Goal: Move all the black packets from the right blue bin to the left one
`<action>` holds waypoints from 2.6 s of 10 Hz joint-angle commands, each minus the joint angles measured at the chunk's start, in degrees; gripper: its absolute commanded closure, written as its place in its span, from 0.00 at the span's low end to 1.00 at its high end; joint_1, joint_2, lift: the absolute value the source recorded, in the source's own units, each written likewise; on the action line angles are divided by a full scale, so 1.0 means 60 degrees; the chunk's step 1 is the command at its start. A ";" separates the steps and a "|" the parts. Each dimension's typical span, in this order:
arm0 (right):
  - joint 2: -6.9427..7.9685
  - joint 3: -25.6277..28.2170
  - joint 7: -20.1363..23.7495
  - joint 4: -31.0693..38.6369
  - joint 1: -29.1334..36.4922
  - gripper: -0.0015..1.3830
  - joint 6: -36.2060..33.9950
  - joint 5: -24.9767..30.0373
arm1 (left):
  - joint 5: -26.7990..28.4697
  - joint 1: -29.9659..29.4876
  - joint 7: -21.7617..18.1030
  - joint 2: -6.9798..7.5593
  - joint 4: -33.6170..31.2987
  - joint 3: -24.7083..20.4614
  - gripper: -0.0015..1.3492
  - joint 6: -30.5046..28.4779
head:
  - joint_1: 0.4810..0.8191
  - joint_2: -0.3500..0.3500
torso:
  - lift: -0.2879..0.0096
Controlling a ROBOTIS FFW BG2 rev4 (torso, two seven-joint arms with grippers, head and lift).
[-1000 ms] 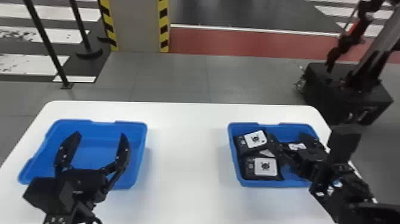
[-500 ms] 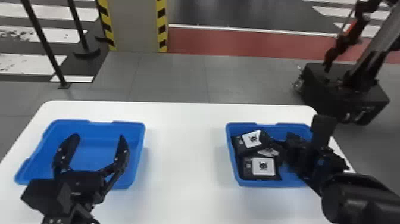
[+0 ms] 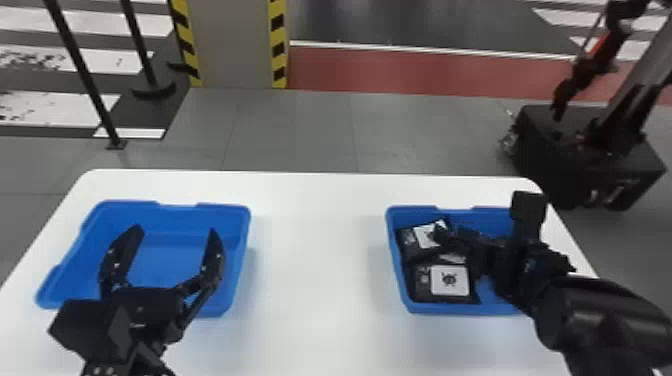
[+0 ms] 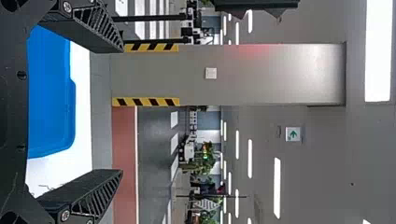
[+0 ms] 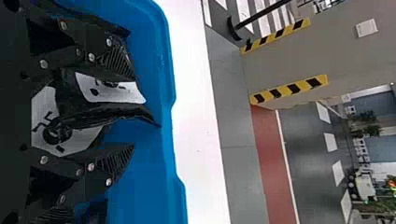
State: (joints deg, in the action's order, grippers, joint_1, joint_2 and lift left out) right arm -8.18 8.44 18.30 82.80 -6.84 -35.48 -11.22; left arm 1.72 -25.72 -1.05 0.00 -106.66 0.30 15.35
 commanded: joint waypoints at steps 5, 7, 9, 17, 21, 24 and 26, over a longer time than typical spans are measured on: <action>0.0104 0.0000 0.0012 0.0907 0.0671 0.93 -0.0015 -0.0620 | -0.0008 -0.0025 0.0000 -0.0025 0.0046 0.0008 0.08 0.0044 | 0.63 0.42 | 0.60; 0.0060 0.0015 0.0085 0.1891 0.1374 0.93 0.0266 -0.1323 | -0.0183 -0.0001 0.0000 -0.0025 0.0140 0.0008 0.08 0.0185 | 0.63 0.43 | 0.60; -0.0087 0.0015 0.0466 0.2899 0.2194 0.93 0.0805 -0.2085 | -0.0638 -0.0001 0.0014 -0.0025 0.0257 0.0008 0.08 0.0231 | 0.63 0.45 | 0.60; -0.0013 -0.0674 0.5593 -0.1343 -0.0056 0.93 0.2001 -0.4341 | -0.2967 0.0256 0.0132 -0.0025 0.0351 0.0594 0.09 0.0724 | 0.63 0.60 | 0.60; 0.0192 -0.2476 0.7278 -0.2257 -0.1298 0.93 0.0805 -0.6128 | -0.3831 0.0608 0.0132 -0.0025 0.0328 0.1385 0.09 0.0771 | 0.63 0.69 | 0.60; 0.0250 -0.2813 0.7395 -0.2023 -0.1532 0.93 0.0547 -0.6362 | -0.4095 0.0678 0.0073 -0.0015 0.0328 0.1664 0.09 0.0606 | 0.63 0.75 | 0.60; 0.0280 -0.2886 0.7395 -0.2070 -0.1720 0.93 0.0547 -0.6347 | -0.4842 0.0913 -0.0337 0.0117 0.0304 0.1986 0.09 0.0114 | 0.63 0.75 | 0.60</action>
State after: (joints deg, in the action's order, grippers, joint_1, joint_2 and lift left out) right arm -6.58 -8.77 62.69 70.42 -16.82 -32.20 -49.33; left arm -25.56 -20.81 -2.85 0.42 -104.79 11.55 17.41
